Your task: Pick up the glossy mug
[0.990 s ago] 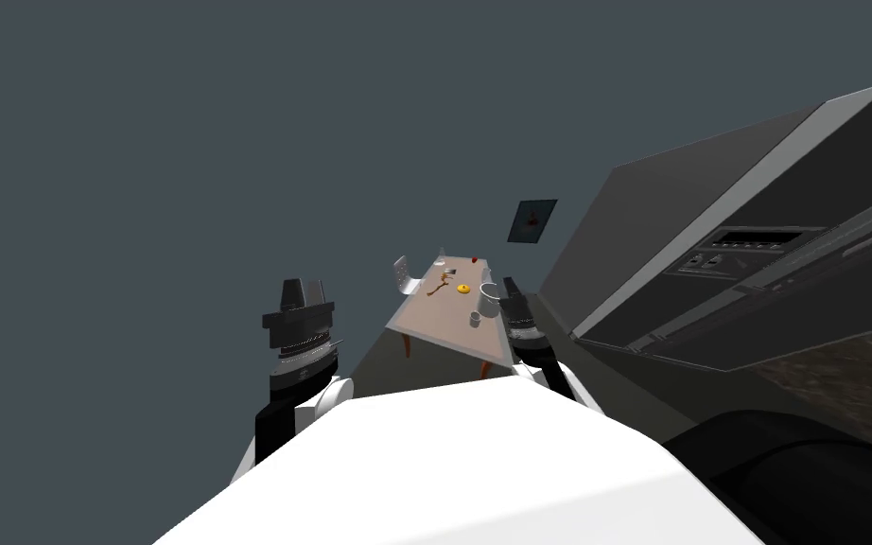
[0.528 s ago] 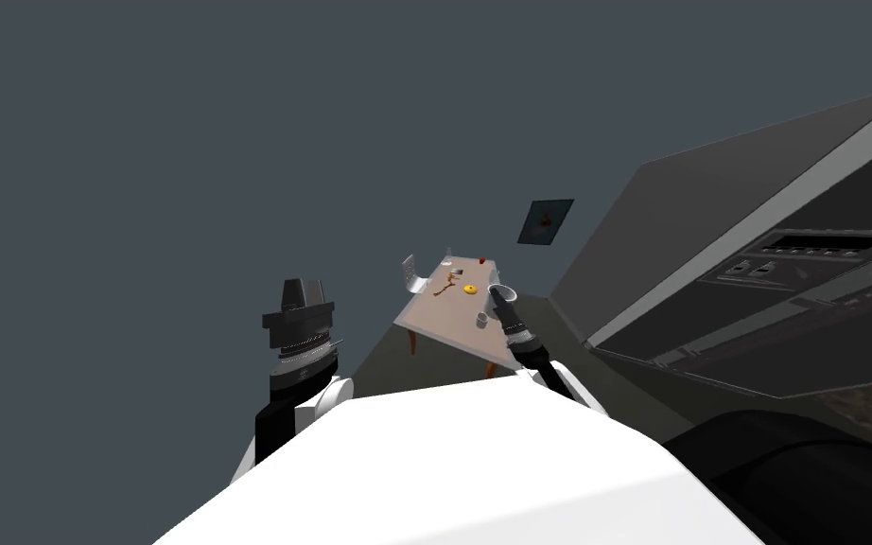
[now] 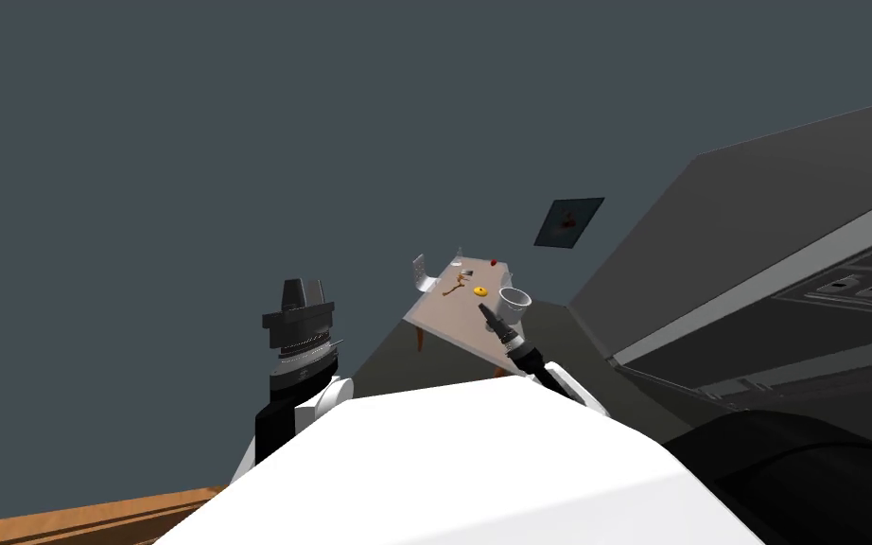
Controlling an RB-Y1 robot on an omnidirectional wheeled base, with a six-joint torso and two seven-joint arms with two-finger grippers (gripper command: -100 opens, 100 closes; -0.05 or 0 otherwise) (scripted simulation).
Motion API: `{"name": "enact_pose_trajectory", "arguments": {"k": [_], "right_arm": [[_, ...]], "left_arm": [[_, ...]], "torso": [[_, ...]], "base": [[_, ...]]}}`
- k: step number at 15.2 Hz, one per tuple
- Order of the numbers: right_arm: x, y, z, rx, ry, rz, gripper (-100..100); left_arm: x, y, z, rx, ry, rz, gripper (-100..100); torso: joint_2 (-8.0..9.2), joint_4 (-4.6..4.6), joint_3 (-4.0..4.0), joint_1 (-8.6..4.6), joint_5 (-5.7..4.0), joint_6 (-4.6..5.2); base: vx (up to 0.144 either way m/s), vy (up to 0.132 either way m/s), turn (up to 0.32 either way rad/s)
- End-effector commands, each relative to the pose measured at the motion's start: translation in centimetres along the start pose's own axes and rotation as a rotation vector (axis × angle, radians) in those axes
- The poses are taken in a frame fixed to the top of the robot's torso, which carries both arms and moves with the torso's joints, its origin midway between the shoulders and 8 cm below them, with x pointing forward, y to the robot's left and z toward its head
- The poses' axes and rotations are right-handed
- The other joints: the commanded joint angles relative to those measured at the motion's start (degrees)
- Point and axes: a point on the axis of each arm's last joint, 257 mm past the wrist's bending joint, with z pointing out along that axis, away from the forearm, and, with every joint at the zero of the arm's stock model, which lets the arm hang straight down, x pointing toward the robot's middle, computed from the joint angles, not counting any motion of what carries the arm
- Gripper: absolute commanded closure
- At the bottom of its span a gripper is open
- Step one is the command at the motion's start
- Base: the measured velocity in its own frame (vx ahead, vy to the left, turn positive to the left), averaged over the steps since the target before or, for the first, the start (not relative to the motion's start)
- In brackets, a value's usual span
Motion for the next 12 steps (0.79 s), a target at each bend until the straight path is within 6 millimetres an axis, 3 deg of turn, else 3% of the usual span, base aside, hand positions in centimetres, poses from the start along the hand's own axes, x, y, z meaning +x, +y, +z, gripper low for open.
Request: {"name": "enact_pose_trajectory", "arguments": {"k": [1,2,4,12], "right_arm": [[0.3,-0.9,-0.7,0.020,0.034,-0.018,-100],[1.6,-2.7,-1.4,0.049,0.089,-0.047,-100],[2.7,-4.1,-2.0,0.066,0.149,-0.084,-100],[5.0,-9.8,-5.4,0.165,0.296,-0.167,-100]], "left_arm": [[0.0,0.0,0.0,0.000,0.000,0.000,0],[0.0,0.0,0.0,0.000,0.000,0.000,0],[0.0,0.0,0.0,0.000,0.000,0.000,0],[0.0,0.0,0.0,0.000,0.000,0.000,0]], "torso": [[0.00,0.00,0.00,0.00,0.00,0.00],[0.00,0.00,0.00,-0.02,0.00,0.02],[0.00,0.00,0.00,-0.03,-0.01,0.00],[-0.04,-0.01,-0.02,-0.07,-0.02,0.00]], "base": [[0.002,0.007,0.069],[0.003,0.010,0.172],[0.004,0.006,0.189],[0.007,-0.002,0.141]]}}
